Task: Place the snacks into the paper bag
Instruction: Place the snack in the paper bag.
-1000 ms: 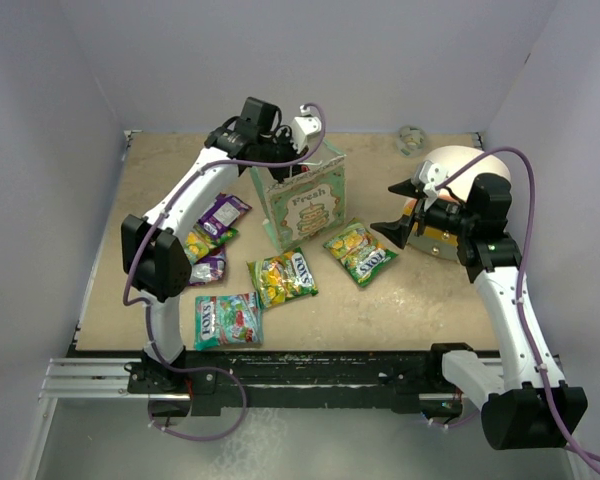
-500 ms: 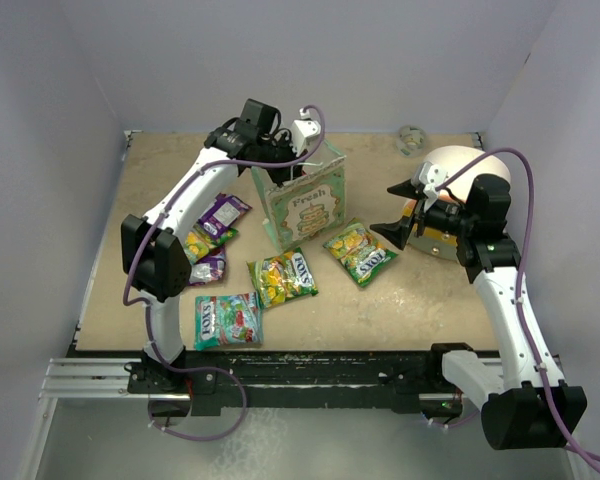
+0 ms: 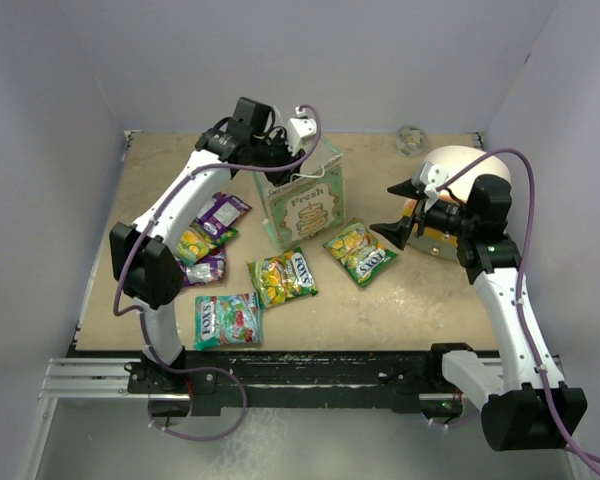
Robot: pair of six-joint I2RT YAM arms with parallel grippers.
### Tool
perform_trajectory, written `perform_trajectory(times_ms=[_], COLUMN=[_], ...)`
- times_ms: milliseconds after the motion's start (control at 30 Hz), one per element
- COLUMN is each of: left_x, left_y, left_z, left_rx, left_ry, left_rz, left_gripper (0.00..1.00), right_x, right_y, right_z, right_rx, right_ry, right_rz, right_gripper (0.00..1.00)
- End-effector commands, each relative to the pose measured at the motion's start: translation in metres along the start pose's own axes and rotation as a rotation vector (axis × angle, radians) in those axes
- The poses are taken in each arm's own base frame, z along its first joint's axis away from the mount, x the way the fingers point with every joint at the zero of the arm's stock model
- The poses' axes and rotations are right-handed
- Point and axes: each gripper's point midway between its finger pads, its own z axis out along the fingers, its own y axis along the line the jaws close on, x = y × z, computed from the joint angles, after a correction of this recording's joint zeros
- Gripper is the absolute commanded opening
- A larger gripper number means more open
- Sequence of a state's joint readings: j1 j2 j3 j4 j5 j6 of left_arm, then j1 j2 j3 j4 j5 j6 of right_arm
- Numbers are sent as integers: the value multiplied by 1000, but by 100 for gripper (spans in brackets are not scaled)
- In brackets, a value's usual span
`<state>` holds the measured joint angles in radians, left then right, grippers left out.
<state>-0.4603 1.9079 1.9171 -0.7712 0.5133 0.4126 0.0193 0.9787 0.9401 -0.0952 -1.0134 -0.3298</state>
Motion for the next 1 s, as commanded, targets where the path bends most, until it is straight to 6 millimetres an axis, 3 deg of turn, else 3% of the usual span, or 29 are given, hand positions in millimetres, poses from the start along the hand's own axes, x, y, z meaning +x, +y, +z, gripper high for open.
perform_trajectory(times_ms=[0,233,367,567,700,967], left_x=[-41,-59,-68,-58,-27,62], left_y=[10,20,21,43,71,116], left_z=[-41,-80,-112,-170,-205,-238], left_rx=[-120,-273,-370,-498,-589,-716], left_ry=[-109,-157,-213,-303,-329,-289], left_rz=[136,198,199,69,-83,-321], left_gripper=[41,53,60,69,72,80], right_x=[-10,-4,-1,-5,-12,-20], right_y=[1,-3,-6,-6,-9,-22], right_z=[-1,2,4,2,-1,-9], right_rx=[-3,-1,5,13,45,134], right_ry=[-34,-22,-14,-21,-23,-2], right_rz=[-40,-19,2,3,-11,-39], right_gripper=[96,96,96,96,97,100])
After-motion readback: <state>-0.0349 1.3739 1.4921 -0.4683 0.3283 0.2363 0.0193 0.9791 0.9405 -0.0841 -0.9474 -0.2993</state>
